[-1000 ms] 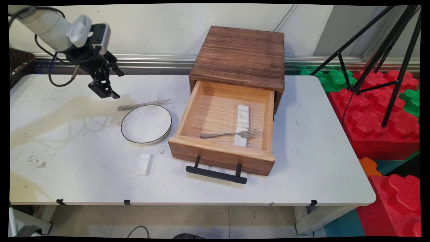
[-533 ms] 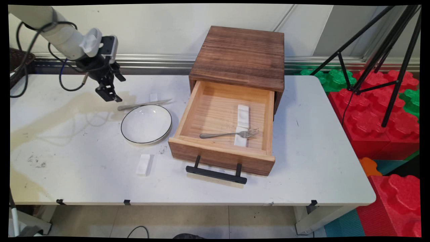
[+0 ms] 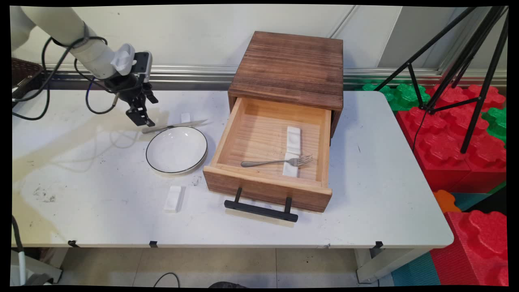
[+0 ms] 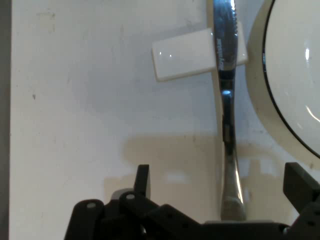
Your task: Pick up the knife from the left of the white plate
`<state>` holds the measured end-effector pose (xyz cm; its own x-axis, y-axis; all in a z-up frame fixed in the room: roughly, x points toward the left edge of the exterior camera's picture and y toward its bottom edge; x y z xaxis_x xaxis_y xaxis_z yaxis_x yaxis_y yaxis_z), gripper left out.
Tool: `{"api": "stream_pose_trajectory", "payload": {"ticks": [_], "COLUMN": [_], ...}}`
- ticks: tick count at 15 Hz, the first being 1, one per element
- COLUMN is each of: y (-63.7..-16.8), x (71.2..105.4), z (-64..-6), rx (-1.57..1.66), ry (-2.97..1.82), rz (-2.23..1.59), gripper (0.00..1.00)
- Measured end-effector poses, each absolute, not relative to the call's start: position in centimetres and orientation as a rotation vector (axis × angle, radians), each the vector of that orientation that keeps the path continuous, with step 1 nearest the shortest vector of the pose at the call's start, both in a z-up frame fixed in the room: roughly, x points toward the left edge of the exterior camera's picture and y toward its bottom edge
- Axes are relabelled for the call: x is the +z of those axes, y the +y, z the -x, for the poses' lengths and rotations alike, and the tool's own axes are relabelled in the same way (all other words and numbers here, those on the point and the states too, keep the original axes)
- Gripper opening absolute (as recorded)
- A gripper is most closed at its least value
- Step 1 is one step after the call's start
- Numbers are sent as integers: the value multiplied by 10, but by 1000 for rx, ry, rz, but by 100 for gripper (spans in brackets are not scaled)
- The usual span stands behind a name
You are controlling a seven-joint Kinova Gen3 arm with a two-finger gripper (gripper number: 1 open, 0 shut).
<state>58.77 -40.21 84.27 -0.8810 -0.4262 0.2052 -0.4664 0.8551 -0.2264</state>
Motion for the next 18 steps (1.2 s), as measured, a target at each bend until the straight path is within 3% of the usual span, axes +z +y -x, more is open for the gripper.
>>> {"api": "stream_pose_trajectory", "payload": {"ticks": [18], "y": [-433], "x": [803], "z": [-598], "rx": [291], "ry": [-2811], "rz": [-776], "gripper": [100]}}
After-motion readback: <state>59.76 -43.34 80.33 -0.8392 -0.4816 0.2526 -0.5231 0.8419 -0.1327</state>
